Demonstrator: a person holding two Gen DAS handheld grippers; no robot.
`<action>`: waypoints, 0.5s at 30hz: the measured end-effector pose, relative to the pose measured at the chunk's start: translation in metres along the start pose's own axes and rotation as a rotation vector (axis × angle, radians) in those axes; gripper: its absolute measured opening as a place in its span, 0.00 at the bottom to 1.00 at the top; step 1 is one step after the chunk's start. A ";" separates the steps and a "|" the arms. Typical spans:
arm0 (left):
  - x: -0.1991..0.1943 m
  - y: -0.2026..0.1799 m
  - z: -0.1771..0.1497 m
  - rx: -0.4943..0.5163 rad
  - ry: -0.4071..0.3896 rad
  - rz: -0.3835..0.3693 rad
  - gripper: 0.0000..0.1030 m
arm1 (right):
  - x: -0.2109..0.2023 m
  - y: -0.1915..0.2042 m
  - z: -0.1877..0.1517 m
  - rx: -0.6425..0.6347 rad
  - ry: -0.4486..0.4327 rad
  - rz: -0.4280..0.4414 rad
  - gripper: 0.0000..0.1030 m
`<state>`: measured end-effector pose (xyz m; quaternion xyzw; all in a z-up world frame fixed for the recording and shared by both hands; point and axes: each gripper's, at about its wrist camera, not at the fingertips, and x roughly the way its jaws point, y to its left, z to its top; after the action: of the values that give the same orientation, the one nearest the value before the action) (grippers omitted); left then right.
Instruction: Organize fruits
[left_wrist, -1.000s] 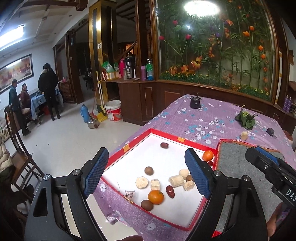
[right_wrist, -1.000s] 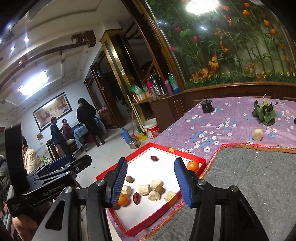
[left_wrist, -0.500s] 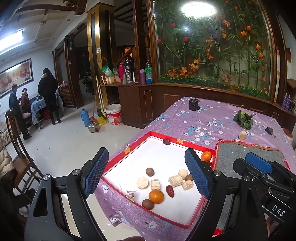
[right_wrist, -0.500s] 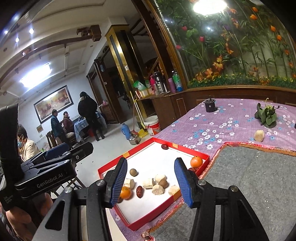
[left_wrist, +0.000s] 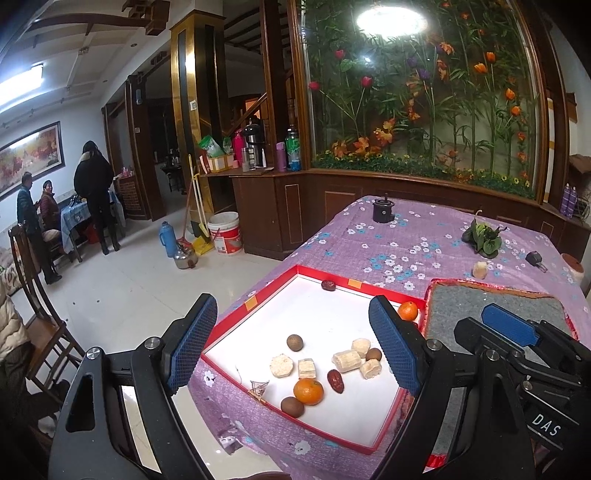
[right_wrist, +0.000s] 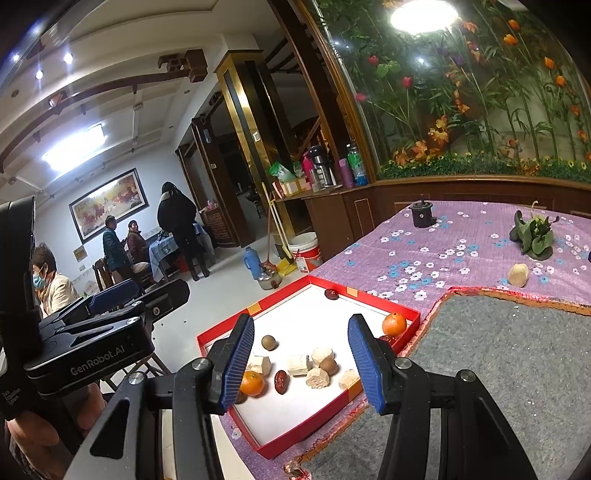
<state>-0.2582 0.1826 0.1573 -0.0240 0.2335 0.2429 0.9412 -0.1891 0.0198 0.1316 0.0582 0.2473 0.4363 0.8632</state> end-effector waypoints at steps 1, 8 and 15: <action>0.000 0.000 0.000 -0.001 0.000 0.000 0.82 | 0.000 0.000 0.000 0.000 0.002 0.001 0.50; -0.002 0.001 0.001 -0.002 -0.003 0.000 0.82 | -0.001 -0.001 -0.001 -0.001 -0.002 0.002 0.50; -0.004 0.001 0.003 0.001 -0.009 0.010 0.82 | -0.003 0.002 0.000 -0.014 -0.005 0.004 0.50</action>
<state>-0.2601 0.1819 0.1623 -0.0213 0.2296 0.2474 0.9411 -0.1922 0.0183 0.1331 0.0537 0.2419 0.4394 0.8634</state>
